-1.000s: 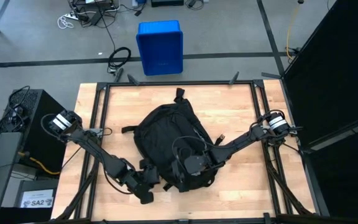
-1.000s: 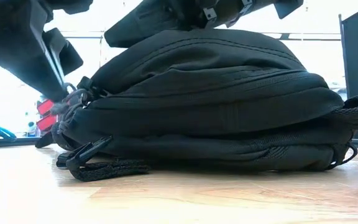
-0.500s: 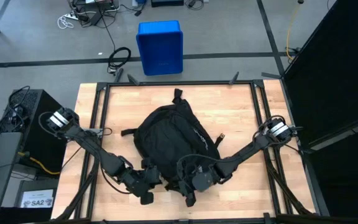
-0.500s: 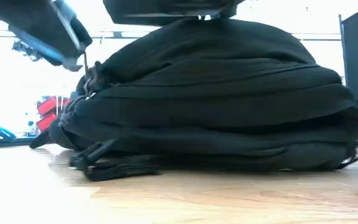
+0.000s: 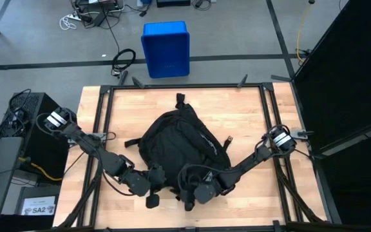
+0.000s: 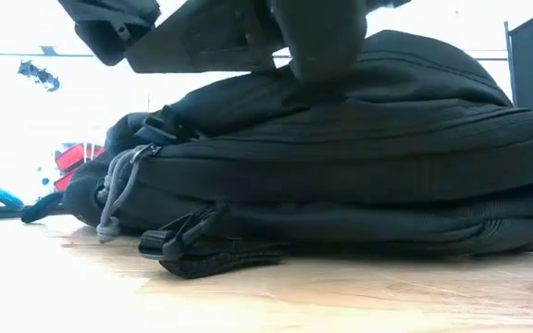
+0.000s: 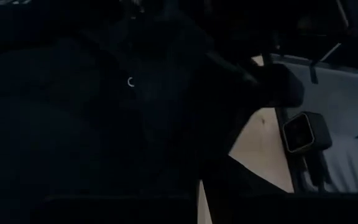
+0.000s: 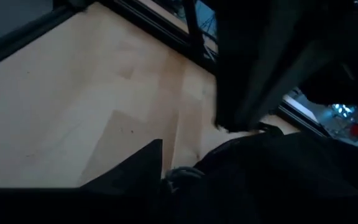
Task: Unpack backpack
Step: Open the backpack
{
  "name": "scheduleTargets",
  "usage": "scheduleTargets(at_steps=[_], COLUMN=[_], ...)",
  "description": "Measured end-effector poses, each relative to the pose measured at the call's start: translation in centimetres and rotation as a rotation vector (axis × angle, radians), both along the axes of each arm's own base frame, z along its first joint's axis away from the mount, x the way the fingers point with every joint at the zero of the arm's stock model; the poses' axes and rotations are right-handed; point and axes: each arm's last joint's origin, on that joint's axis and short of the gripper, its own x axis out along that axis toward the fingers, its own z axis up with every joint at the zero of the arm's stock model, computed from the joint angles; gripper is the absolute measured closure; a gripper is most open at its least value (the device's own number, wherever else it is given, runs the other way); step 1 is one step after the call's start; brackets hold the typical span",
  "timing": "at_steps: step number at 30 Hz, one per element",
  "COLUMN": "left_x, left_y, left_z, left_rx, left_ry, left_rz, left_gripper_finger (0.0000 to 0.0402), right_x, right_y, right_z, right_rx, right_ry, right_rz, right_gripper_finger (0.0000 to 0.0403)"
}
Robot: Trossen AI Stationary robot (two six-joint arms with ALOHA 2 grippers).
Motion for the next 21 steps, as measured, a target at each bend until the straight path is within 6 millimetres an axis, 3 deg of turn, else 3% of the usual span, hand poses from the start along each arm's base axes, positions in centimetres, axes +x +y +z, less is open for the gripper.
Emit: scheduleTargets(at_steps=[7, 12, 17, 21], left_x=[-2.0, -3.4, -3.0, -2.2], left_y=[-1.3, -2.1, -2.7, -3.1], left_z=[-1.3, -3.7, -7.0, -9.2], left_rx=[0.000, -0.001, -0.008, 0.039], left_ry=[0.092, 0.100, 0.071, 0.104], left_rz=[0.033, 0.087, 0.099, 0.083], left_gripper_finger=[0.0401, 0.0401, 0.0396, 0.0360], right_x=[-0.3, -0.3, 0.0, 0.0], right_y=[-0.1, -0.2, -0.7, -0.8], right_z=[-0.3, -0.4, -0.4, -0.4], right_rx=[-0.056, -0.066, -0.049, -0.041], right_ry=[0.028, 0.026, 0.023, 0.021], right_rz=[-0.056, -0.092, -0.110, -0.116], right_gripper_finger=[0.0229, 0.0232, 0.0227, 0.0223])
